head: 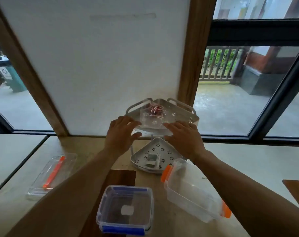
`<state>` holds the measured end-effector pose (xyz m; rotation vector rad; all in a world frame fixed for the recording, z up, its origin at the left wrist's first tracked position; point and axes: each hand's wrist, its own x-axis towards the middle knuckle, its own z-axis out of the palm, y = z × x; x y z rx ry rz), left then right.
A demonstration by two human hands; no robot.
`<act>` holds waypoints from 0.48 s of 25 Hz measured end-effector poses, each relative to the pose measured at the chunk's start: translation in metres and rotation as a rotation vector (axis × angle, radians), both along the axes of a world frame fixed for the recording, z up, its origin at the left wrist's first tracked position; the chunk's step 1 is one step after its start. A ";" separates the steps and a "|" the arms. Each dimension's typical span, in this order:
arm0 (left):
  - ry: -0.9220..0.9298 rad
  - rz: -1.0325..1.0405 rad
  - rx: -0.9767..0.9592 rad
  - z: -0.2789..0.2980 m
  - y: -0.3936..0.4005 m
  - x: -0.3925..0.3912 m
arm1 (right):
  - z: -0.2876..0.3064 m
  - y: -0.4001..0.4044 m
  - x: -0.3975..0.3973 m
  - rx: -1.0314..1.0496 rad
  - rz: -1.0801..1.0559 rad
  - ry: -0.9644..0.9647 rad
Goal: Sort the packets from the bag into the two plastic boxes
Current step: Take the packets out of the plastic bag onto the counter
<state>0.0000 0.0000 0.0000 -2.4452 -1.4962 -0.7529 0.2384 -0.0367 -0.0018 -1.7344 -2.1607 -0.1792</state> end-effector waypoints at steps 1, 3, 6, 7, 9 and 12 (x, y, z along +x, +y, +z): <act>0.003 -0.023 -0.002 -0.002 0.007 0.002 | -0.001 0.005 -0.006 0.008 0.004 0.002; -0.014 -0.053 0.001 -0.007 0.016 0.006 | -0.004 0.017 -0.015 0.052 -0.003 0.027; -0.058 -0.095 0.020 -0.014 0.024 0.012 | -0.009 0.027 -0.021 0.053 -0.004 0.052; -0.095 -0.094 0.020 -0.015 0.027 0.013 | -0.011 0.030 -0.021 0.060 -0.007 0.076; -0.149 -0.085 -0.006 -0.013 0.029 0.016 | -0.014 0.035 -0.018 0.064 -0.025 0.136; -0.197 -0.112 -0.014 -0.008 0.026 0.020 | -0.016 0.037 -0.018 0.065 -0.023 0.224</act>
